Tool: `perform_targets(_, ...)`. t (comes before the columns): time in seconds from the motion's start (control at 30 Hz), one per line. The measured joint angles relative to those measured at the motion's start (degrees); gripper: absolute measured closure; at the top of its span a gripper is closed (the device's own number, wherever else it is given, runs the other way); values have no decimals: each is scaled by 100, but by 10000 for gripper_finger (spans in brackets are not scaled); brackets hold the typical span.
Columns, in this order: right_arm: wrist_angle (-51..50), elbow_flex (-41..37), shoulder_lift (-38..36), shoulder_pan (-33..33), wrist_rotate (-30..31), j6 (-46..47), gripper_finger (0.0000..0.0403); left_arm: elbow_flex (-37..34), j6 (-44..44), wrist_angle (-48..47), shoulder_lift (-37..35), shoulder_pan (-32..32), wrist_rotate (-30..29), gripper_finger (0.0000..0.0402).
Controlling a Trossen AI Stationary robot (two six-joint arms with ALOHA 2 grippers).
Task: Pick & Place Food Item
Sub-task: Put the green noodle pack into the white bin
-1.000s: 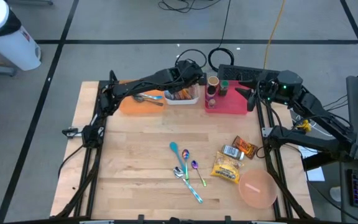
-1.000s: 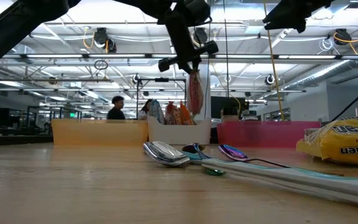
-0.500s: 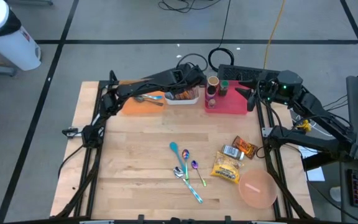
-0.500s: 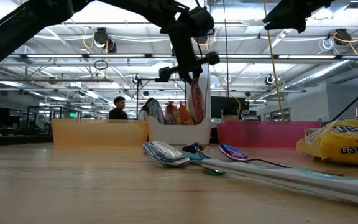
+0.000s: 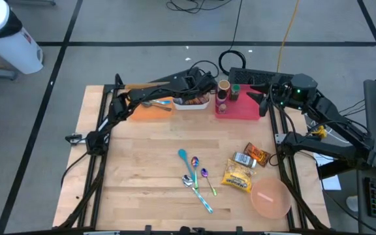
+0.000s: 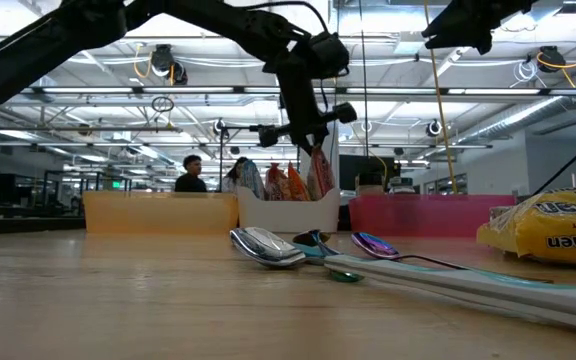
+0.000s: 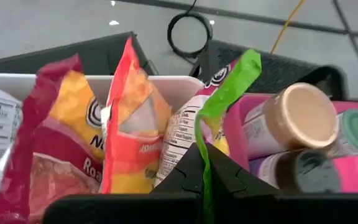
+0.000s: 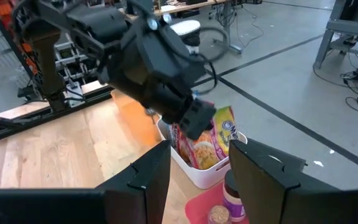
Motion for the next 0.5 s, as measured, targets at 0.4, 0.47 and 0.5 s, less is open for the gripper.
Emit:
perform_targets(0.4, 12, 0, 96, 0, 0, 7, 248, 7, -170, -55, 161, 154, 269, 401)
perform_targets(0.47, 12, 0, 123, 0, 2, 5, 248, 8, -140, 53, 190, 118, 99, 401)
perform_targets(0.5, 12, 0, 135, 0, 2, 5, 248, 7, -59, 105, 197, 102, 61, 401)
